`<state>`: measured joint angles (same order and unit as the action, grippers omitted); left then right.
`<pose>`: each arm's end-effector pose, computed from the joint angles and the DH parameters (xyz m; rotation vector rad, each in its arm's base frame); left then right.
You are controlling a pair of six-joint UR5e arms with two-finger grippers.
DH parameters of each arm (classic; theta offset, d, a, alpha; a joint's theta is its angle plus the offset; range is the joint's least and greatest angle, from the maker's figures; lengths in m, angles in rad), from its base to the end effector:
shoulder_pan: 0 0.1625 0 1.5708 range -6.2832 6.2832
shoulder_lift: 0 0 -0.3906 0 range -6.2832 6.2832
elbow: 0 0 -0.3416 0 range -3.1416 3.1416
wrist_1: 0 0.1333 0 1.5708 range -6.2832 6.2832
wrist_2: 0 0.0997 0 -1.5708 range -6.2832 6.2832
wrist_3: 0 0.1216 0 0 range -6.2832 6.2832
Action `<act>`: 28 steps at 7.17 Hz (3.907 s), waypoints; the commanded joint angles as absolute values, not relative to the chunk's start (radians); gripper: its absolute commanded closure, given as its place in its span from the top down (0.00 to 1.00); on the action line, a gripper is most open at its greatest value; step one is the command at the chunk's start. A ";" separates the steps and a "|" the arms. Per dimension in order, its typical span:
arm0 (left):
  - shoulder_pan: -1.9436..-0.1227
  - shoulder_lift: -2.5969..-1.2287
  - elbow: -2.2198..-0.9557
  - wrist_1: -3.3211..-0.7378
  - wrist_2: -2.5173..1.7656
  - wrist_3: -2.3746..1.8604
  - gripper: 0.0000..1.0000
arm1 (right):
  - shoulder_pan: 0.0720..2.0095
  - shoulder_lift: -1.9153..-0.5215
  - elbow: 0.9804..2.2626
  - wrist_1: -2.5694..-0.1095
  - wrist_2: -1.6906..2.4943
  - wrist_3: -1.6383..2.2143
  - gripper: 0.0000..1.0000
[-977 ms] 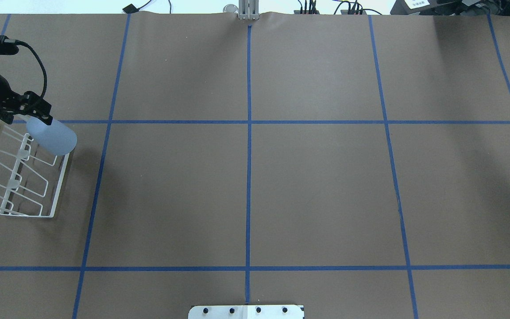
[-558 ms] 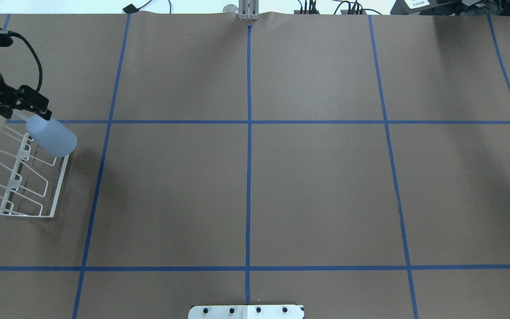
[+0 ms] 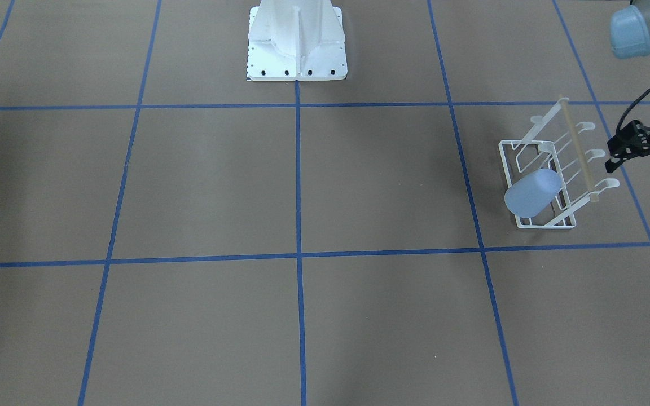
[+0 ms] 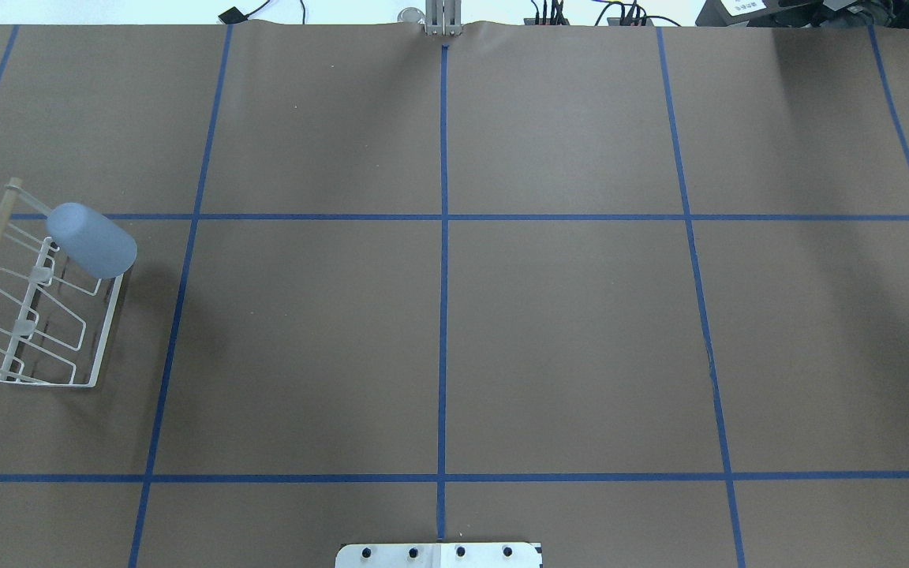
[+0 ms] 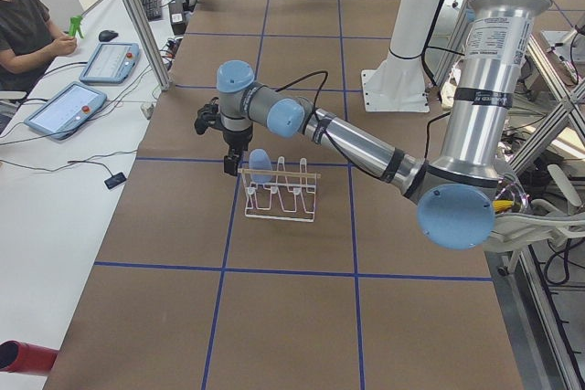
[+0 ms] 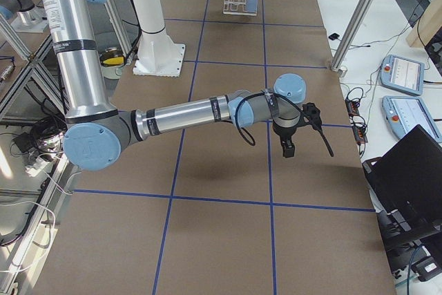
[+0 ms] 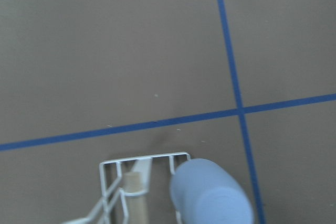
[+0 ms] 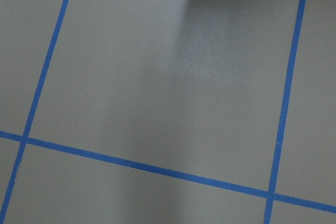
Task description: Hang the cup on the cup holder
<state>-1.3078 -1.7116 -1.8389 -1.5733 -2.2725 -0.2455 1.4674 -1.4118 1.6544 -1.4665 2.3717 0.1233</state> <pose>0.0762 -0.4939 0.4587 0.2077 0.7687 0.1609 -0.0075 -0.5180 0.5118 0.2363 -0.8245 -0.1202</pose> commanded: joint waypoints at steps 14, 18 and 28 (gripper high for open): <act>-1.506 -1.471 -1.851 -1.583 -2.276 -0.110 0.98 | 1.463 -1.604 1.781 -1.497 2.344 0.121 1.00; -1.505 -1.466 -1.822 -1.568 -2.283 -0.115 0.98 | 1.463 -1.618 1.776 -1.494 2.336 0.120 1.00; -1.502 -1.497 -1.743 -1.566 -2.359 -0.118 0.98 | 1.463 -1.670 1.752 -1.502 2.287 0.103 1.00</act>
<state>-1.5026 -1.4926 -1.7460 -1.5640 -2.3590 -0.1199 1.4640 -1.6618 1.7552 -1.5006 2.3069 0.1125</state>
